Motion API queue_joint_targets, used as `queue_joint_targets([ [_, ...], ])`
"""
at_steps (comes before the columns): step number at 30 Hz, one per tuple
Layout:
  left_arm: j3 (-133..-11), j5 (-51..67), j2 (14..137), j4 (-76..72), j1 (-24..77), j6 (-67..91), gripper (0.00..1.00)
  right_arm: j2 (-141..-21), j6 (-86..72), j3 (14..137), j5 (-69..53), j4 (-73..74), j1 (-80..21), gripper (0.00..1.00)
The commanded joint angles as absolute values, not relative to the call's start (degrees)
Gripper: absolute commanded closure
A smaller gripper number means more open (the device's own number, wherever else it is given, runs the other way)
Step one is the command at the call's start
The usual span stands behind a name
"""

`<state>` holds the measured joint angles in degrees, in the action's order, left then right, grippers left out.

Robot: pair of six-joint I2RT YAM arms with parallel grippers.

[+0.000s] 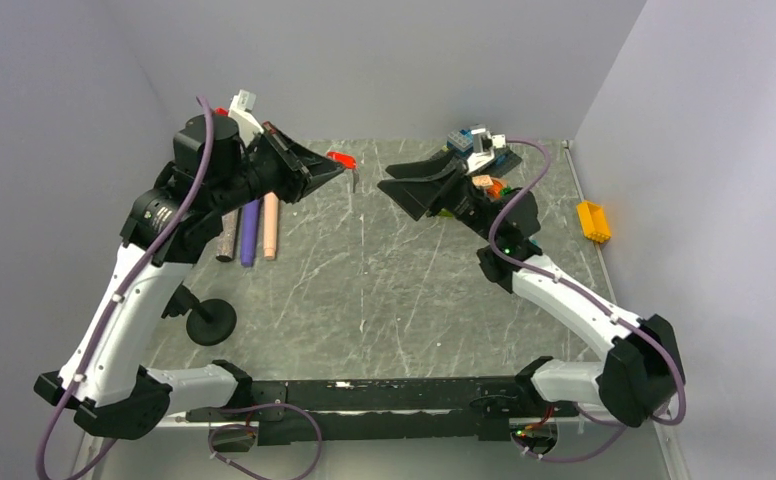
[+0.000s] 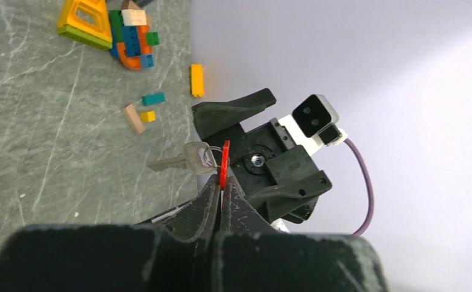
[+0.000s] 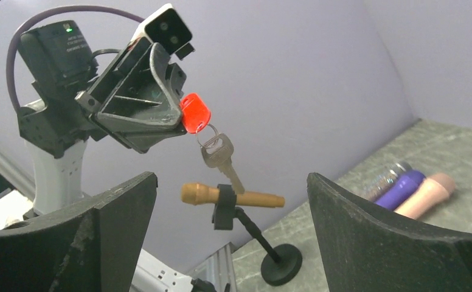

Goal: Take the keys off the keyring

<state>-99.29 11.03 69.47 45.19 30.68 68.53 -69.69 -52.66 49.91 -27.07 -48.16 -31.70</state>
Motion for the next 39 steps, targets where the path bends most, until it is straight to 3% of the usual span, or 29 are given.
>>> queue_joint_targets([
  [1, -103.3, 9.5, 68.7, 46.3, 30.7, 71.1, 1.0, -73.6, -49.3, 55.2, -26.1, -60.1, -34.6, 0.05],
  [16, -102.9, 8.2, 67.2, 44.1, 30.8, 72.8, 1.0, -80.9, -47.5, 62.0, -25.7, -62.4, -39.1, 0.18],
  [22, -102.7, 8.5, 66.9, 43.3, 30.7, 74.0, 1.0, -82.3, -47.8, 63.3, -26.5, -62.2, -39.7, 0.36],
  [39, -100.4, 8.2, 65.2, 41.6, 30.7, 73.9, 1.0, -83.1, -46.1, 64.3, -25.8, -58.9, -41.7, 0.62],
])
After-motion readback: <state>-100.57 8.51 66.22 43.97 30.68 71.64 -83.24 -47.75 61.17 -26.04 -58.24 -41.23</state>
